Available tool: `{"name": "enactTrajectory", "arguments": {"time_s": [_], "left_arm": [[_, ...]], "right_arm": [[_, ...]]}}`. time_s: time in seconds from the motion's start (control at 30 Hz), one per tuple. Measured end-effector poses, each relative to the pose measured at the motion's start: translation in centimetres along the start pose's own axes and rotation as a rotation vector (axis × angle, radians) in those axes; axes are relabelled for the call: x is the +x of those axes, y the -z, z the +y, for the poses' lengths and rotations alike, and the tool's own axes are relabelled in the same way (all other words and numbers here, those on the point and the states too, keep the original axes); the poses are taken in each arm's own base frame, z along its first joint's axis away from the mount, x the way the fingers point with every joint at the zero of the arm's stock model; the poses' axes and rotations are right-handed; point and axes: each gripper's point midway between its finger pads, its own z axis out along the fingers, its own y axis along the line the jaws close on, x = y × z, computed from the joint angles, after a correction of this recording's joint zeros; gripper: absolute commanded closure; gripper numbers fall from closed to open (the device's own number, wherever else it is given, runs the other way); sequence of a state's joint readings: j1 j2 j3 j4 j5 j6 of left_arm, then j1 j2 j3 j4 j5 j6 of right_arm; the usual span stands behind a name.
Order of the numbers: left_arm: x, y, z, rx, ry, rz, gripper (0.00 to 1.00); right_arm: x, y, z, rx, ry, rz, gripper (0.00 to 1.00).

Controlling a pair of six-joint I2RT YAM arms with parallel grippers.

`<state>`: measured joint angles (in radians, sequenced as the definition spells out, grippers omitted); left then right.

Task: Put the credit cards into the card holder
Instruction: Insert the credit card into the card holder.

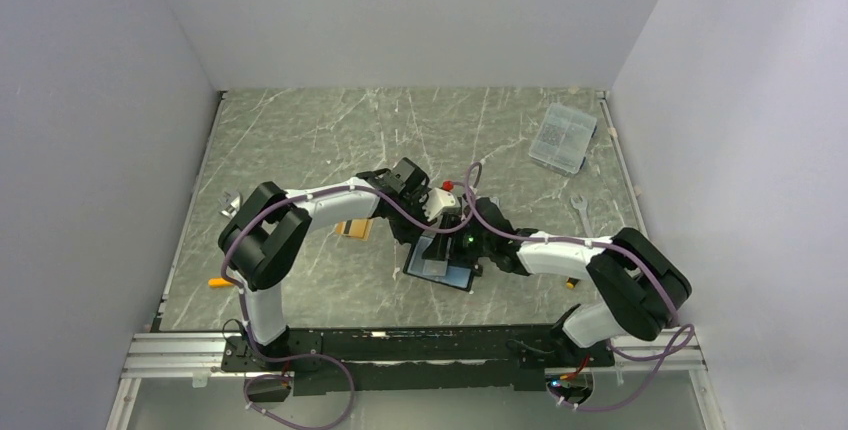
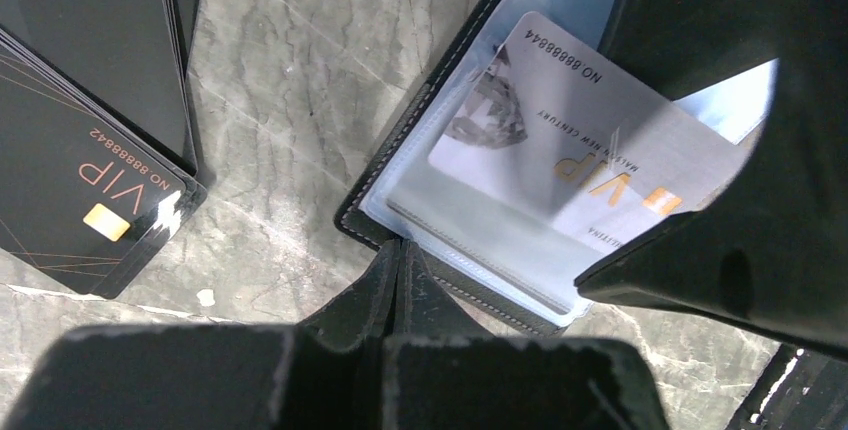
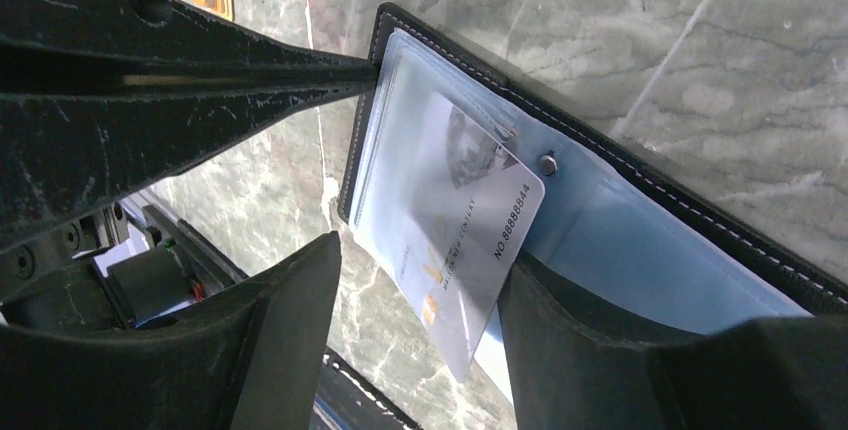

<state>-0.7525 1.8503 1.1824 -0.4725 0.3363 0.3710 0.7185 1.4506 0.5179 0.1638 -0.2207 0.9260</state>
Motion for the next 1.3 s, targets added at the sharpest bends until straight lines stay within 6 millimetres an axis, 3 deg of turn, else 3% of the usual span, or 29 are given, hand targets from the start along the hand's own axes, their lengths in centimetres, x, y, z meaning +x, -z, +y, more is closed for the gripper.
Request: {"name": "enactTrajectory", "arguments": {"time_s": [0.5,0.77,0.9,1.03,1.23,1.3], "left_arm": [[-0.2,-0.5,-0.9,0.008,-0.028,-0.021,1.0],[0.3,0.7,-1.2,-0.001,-0.013,-0.016,1.0],[2.6,1.8,-1.5,-0.011,0.035,0.041,0.99],[3.6,1.6,-1.7,-0.019,0.05,0.074,1.0],[3.8,1.7,-1.3,-0.039,0.065,0.079,1.0],[3.4,2.5,-0.7,-0.054,0.082,0.054,1.0]], "right_arm": [[1.4,2.1,-1.5,0.088,0.032,0.058,0.38],[1.3,1.8,-1.3,0.036,-0.002,0.023,0.39],[0.9,1.4,-0.9,-0.013,-0.033,-0.017,0.4],[0.9,1.3,-0.8,-0.041,-0.055,-0.038,0.4],[0.4,0.6,-0.3,-0.08,-0.073,-0.062,0.4],[-0.1,-0.1,0.3,-0.102,-0.071,-0.068,0.41]]}}
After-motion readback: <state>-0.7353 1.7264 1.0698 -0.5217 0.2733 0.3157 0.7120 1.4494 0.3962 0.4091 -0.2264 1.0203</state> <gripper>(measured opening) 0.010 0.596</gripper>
